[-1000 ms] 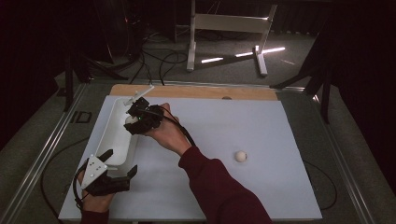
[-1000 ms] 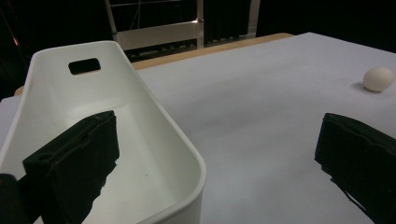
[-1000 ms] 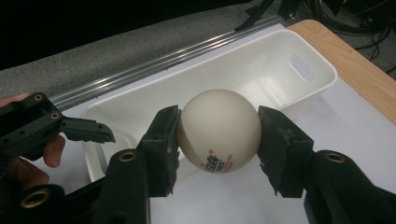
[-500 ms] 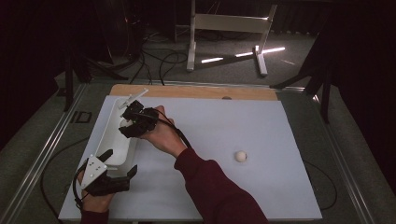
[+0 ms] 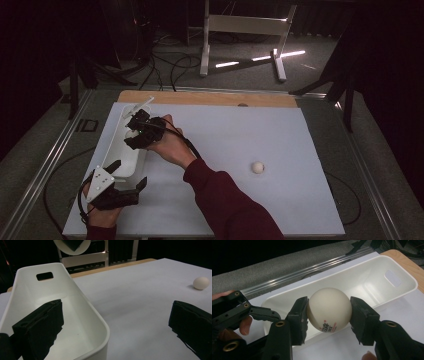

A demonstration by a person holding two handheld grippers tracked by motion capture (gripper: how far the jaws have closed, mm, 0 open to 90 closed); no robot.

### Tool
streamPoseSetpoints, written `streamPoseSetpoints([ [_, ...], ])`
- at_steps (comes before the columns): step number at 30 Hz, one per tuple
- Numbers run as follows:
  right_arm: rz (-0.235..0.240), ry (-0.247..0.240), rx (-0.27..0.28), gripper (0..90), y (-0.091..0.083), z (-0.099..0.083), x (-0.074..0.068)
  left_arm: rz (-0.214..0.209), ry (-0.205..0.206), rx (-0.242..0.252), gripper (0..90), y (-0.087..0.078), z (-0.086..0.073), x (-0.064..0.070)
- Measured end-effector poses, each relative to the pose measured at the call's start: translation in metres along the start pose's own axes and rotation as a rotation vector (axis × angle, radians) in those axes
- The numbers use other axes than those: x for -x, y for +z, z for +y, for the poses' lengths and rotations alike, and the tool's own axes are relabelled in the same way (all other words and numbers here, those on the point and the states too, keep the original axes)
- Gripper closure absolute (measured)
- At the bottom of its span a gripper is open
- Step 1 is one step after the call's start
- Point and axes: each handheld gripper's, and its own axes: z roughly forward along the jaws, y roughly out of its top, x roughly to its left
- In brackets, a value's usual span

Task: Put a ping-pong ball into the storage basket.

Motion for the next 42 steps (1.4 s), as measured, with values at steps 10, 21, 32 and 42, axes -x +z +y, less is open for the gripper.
streamPoseSetpoints([
  [10,0.002,0.003,-0.003,50.0,0.008,0.002,-0.001,-0.001,0.0,0.001,0.3,0.0,0.0,0.0],
  [21,0.011,-0.001,-0.007,49.9,0.015,0.005,-0.005,-0.001,0.007,-0.002,0.4,0.0,0.0,0.0],
  [32,0.024,-0.003,-0.004,49.7,0.02,0.009,-0.007,-0.003,0.009,-0.001,0.4,0.0,0.001,0.001],
  [42,-0.029,0.039,0.011,14.7,0.011,0.009,-0.002,-0.001,0.011,-0.003,0.4,0.0,0.001,0.001],
])
